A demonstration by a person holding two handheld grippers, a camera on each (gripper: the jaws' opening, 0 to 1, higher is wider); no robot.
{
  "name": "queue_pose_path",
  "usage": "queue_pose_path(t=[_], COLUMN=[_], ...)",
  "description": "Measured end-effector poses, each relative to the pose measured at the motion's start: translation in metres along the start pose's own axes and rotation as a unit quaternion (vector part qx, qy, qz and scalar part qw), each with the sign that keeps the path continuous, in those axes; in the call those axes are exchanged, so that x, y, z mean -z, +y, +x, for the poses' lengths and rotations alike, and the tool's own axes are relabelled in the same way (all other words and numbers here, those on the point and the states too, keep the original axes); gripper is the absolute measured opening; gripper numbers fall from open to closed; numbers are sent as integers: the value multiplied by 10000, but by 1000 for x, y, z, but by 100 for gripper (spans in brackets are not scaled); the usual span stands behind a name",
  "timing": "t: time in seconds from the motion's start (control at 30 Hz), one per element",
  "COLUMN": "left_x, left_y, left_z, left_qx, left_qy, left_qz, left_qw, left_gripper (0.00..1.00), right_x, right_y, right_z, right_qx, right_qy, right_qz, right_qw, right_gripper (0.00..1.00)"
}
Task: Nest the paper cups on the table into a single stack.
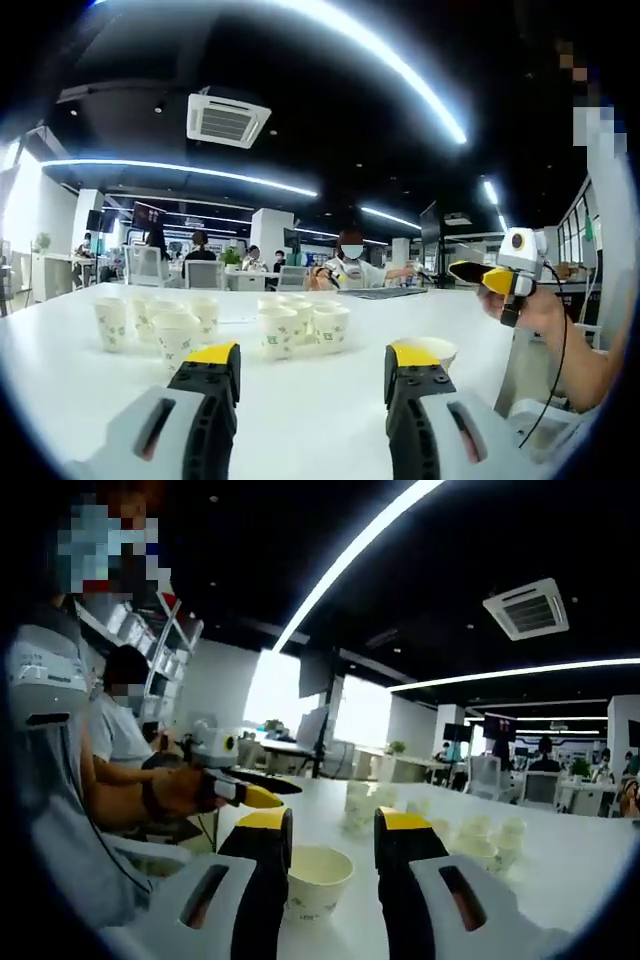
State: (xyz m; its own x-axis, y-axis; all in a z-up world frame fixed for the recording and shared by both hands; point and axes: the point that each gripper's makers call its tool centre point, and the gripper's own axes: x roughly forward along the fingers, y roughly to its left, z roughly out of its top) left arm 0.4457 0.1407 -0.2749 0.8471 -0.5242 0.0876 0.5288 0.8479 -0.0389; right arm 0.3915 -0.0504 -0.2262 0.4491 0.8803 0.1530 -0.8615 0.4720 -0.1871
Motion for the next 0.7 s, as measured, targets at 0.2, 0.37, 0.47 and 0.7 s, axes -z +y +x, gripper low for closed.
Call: queue_pose_path(t=[0.2, 0.37, 0.47, 0.7], left_x=[2, 3, 2, 5], left_y=[16, 33, 49, 88], left_z=[4, 9, 10, 16], left_qx=[-209, -282, -402, -621], left_qy=[-14, -25, 9, 164], left_qz=[96, 298, 313, 242], left_qw=[9997, 9992, 9987, 9976], left_gripper=[64, 70, 73, 76], right_x=[12, 15, 10, 9], right_y=[-1, -7, -6, 3], right_z=[-19, -36, -39, -36], right_qx=[331, 590, 584, 503], right_qy=[-97, -79, -165, -244], right_qz=[282, 253, 141, 52], right_qw=[9990, 9979, 9981, 9984], right_gripper=[49, 52, 50, 47])
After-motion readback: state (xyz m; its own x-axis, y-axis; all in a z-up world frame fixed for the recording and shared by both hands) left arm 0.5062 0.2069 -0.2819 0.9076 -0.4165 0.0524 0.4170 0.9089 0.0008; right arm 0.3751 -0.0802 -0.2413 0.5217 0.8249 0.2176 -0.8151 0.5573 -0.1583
